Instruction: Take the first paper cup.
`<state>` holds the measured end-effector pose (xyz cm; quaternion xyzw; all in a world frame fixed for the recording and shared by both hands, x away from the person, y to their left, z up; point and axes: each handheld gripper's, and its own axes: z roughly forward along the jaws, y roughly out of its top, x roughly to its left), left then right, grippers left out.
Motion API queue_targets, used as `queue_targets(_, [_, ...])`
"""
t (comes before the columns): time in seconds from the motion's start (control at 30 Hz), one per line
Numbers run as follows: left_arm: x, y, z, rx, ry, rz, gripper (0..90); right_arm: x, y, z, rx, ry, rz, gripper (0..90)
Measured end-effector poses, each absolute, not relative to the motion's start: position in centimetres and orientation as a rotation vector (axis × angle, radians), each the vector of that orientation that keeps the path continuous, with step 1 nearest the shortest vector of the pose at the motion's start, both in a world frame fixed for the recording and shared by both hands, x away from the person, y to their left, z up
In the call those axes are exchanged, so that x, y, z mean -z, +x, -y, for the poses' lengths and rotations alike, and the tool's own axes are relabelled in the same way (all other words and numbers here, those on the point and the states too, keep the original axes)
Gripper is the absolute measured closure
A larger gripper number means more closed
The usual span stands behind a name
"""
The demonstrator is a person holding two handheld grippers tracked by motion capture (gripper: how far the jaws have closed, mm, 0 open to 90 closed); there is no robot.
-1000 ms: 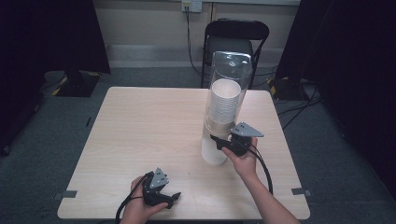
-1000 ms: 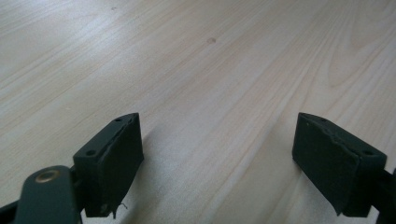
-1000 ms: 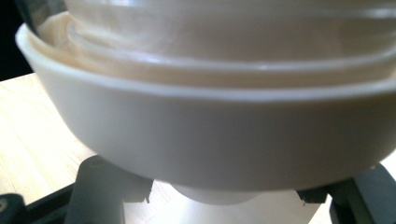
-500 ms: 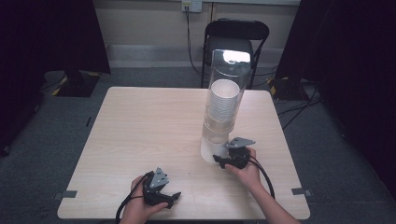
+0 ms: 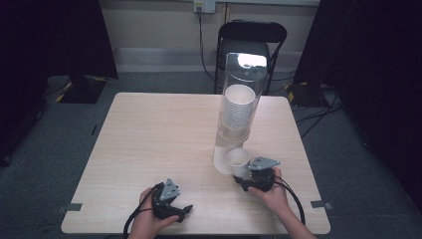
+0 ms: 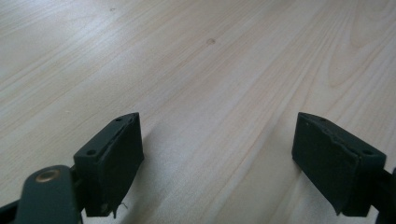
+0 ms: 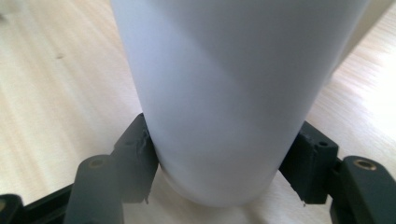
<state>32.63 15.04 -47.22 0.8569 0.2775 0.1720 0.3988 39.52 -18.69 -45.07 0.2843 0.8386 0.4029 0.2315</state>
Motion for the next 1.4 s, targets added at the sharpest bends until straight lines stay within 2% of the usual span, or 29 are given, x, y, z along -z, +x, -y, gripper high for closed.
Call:
queue_targets(0.1, [46.9,32.6,-14.8,-0.389,2.174,-0.721,19.9,45.0,38.9,18.1,-1.117,0.737,-2.322,35.1])
queue_targets(0.4, [43.6,33.1,-15.3,-0.331,1.990,-0.752,25.2,44.8,38.3,16.8,-1.201,0.633,-2.321,34.9])
queue_targets(0.6, [41.8,33.5,-15.7,-0.270,1.931,-0.803,30.4,44.9,37.7,15.3,-1.207,0.533,-2.345,34.9])
queue_targets(1.07, [39.1,35.5,-14.1,-0.141,1.881,-0.868,44.2,45.1,36.8,13.4,-1.228,0.389,-2.385,34.7])
queue_targets(1.4, [39.0,35.8,-13.2,-0.074,1.890,-0.852,48.9,45.6,36.7,12.9,-1.140,0.373,-2.403,34.6])
